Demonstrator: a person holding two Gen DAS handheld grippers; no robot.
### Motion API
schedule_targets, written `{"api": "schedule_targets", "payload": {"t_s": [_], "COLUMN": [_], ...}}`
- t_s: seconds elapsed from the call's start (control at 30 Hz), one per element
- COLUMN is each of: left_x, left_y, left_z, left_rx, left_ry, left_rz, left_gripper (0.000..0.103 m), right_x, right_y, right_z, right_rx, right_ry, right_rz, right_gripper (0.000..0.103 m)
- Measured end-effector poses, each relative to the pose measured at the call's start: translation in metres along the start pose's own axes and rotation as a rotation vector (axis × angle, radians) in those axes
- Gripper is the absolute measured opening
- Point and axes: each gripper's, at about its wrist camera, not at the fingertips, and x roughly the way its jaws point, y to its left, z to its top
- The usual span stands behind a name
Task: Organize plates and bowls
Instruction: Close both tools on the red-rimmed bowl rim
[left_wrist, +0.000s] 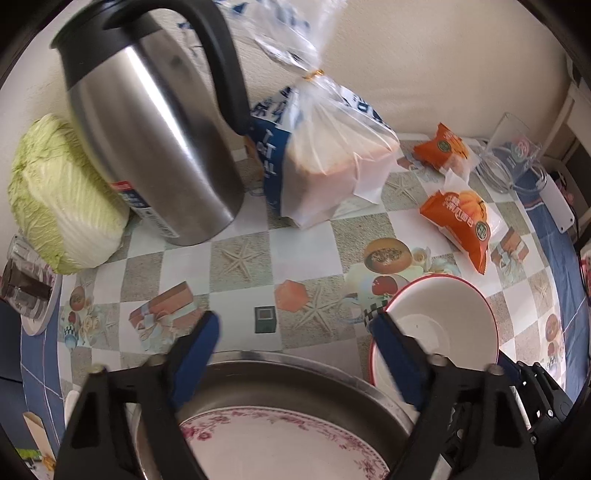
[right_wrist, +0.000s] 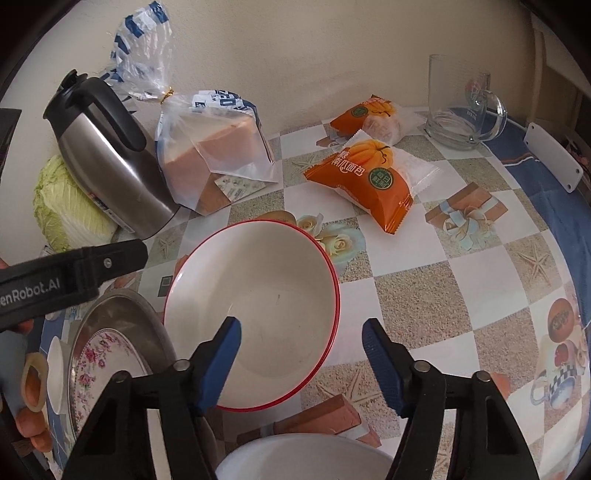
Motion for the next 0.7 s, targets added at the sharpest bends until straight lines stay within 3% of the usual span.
{"api": "schedule_targets", "payload": {"t_s": [0.1,0.17,0.27,0.43,0.7], "left_x": [0.012,0.017,0.023,0.019,0.010], "left_y": [-0.009,-0.013,-0.017,-0.008,-0.009], "left_z": [-0.001,-0.001,-0.002,-0.001,0.003], "left_rx": [0.019,0.026,0.027,-0.030,-0.028], "left_ry": [0.027,0.035,0.046,0.030,0.007], "left_rz": [-0.012,-0.026,-0.042,-0.113,-0.227], "left_gripper": [0.062,0.047,0.038,0.036,0.036], "right_x": [0.006,0.009,0.014,0.021,0.023], "right_y": [-0.003,-0.005,-0.006,-0.012,-0.013], "right_z": [0.000,0.000,-0.001,-0.002,-0.002], "right_rx": [0.017,0.028,0.036,0.073,0.083], "right_ry": [0.012,0.019,0.023,0.029,0.026], "right_rz": [0.011,0.017,0.018,0.011,0.011], "right_gripper": [0.052,0.043,0.036,0.025,0.025]}}
